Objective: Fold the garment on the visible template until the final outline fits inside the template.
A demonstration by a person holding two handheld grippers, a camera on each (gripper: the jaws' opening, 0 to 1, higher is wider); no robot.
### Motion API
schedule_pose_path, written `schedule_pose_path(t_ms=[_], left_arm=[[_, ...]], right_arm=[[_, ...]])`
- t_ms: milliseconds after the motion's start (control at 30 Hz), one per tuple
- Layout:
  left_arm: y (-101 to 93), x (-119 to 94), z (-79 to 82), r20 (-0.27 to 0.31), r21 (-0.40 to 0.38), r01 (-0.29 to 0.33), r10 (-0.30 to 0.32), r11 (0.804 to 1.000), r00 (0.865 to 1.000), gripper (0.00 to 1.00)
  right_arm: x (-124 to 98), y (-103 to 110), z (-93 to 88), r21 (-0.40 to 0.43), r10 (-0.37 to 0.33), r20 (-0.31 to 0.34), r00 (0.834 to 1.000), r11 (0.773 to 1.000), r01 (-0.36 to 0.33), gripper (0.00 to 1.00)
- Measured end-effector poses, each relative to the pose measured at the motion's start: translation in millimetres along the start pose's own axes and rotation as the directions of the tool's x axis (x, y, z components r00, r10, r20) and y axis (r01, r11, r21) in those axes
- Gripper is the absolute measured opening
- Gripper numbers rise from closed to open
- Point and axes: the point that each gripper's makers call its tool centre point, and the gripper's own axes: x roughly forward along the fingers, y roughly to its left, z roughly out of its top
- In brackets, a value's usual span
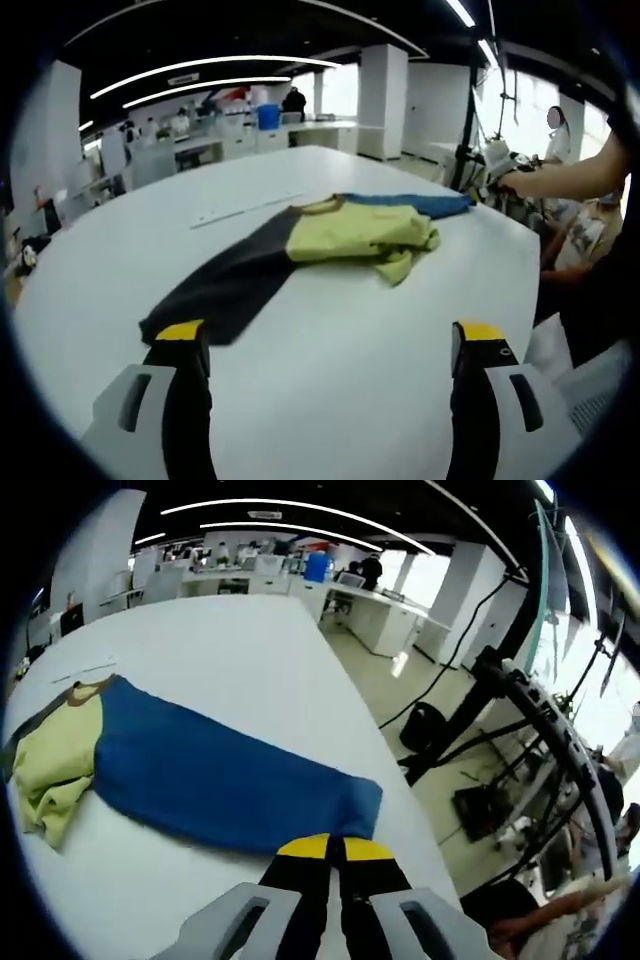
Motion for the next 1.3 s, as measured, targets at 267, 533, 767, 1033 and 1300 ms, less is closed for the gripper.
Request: schedule_pose_path(t_ms=[267, 533, 767, 1033, 1300], left_arm=[[-3.6, 0.5, 0.0, -0.008, 0.003, -0.002, 0.002, 1.000, 1.000, 0.97], [-6.7, 4.2, 1.5, -0.013, 0.005, 0.009, -0.009, 1.000, 1.000, 0.97], [-12.0, 11.9, 4.4, -0.018, 0.012, 0.023, -0.023, 1.000, 1.000, 0.96], [-18.8, 19.9, 7.0, -0.027, 0.030, 0.051, -0.050, 0.998, 0.998, 0.96], [-24.4, 30.3, 12.2, -0.020, 0.037, 0.074, -0.074, 0.997, 0.997, 0.94]], right_arm=[[-15.2, 25.4, 4.0, 0.047, 0.111, 0.039, 0.993, 0.992, -0.113, 0.30], [-35.1, 67.4, 20.1, 0.077, 0.298, 0.098, 0.949, 0.949, -0.306, 0.48], [-51.4, 106.4, 20.7, 0.035, 0.423, 0.092, 0.901, 0.903, -0.427, 0.62], [-70.2, 152.7, 16.4, -0.062, 0.543, 0.068, 0.837, 0.839, -0.540, 0.73], [-77.5, 186.0, 4.4, -0.177, 0.615, 0.022, 0.788, 0.779, -0.602, 0.78]])
